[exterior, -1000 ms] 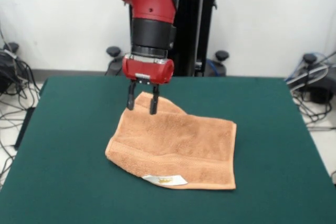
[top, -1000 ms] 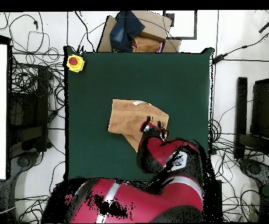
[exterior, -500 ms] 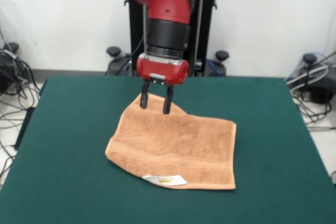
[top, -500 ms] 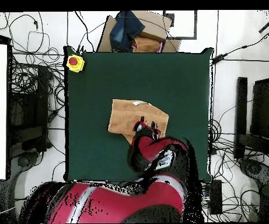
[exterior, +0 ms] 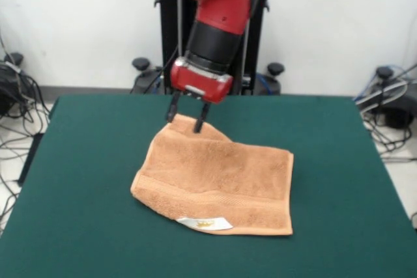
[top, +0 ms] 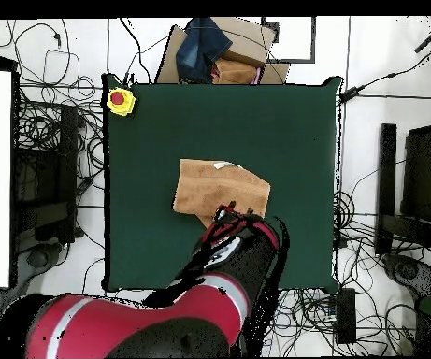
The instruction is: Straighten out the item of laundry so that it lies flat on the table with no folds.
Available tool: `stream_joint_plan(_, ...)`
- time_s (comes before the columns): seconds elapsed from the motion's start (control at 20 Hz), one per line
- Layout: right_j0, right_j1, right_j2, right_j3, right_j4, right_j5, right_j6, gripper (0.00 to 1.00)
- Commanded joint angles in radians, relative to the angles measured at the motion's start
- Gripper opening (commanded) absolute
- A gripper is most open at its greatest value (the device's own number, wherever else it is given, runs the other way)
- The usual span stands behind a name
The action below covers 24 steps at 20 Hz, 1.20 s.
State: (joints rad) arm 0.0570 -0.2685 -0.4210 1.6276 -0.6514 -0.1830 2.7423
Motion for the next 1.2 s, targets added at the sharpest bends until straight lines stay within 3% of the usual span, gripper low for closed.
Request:
stream_joint_plan(0.05, -0.079, 0.138, -0.054, -0.081, -0.102, -0.178, -0.127, 1.00)
stream_joint_plan(0.25, -0.078, 0.144, -0.061, -0.092, -0.120, -0.201, -0.119, 1.00)
stream_joint_plan(0.55, -0.115, 0.140, 0.005, -0.170, -0.179, -0.185, -0.079, 1.00)
stream_joint_plan(0.85, -0.023, 0.280, -0.073, -0.259, 0.127, -0.102, 0.017, 1.00)
stream_joint_plan(1.2, 0.026, 0.397, -0.182, -0.341, 0.331, -0.089, 0.006, 1.00)
